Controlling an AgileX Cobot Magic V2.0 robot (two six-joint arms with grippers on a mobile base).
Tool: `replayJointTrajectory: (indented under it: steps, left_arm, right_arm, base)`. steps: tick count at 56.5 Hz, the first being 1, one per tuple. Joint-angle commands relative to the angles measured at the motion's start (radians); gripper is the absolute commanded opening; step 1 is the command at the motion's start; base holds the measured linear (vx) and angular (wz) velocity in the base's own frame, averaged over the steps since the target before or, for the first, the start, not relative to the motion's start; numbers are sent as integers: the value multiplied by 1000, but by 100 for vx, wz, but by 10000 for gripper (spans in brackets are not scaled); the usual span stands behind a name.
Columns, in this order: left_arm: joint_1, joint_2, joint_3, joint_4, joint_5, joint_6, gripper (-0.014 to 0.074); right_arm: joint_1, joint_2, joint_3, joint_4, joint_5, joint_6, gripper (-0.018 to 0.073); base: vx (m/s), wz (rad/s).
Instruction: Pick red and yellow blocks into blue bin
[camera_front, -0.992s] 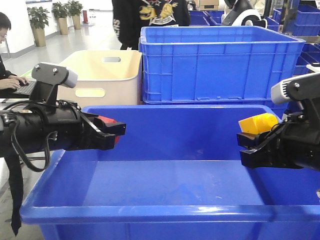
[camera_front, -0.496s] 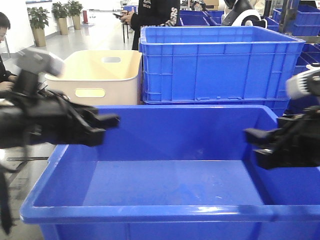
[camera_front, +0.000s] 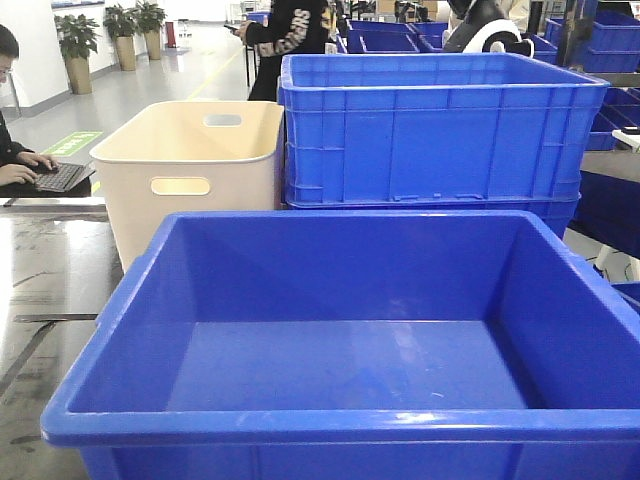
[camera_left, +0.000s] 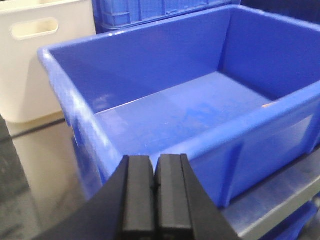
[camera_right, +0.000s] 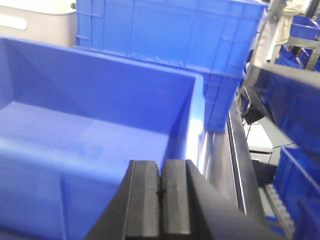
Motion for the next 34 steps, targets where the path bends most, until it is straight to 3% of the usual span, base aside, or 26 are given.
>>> replayJointTrajectory:
  steps: [1,11,34]
  left_arm:
    - [-1,-112,98,-72,-188,-22,-1]
    - [-1,-215,204,-89,-223,-22,-1]
    - [-1,-225,210,-88,-205,-22,-1]
  right_arm:
    - [-4,-76,69,-26,-85,17,-11]
    - [-4,-131,154,-25,-147,27,-11]
    - [-4,-131,158,-25,-134,27,-10]
  base:
    - [0,0]
    - [0,0]
    - [0,0]
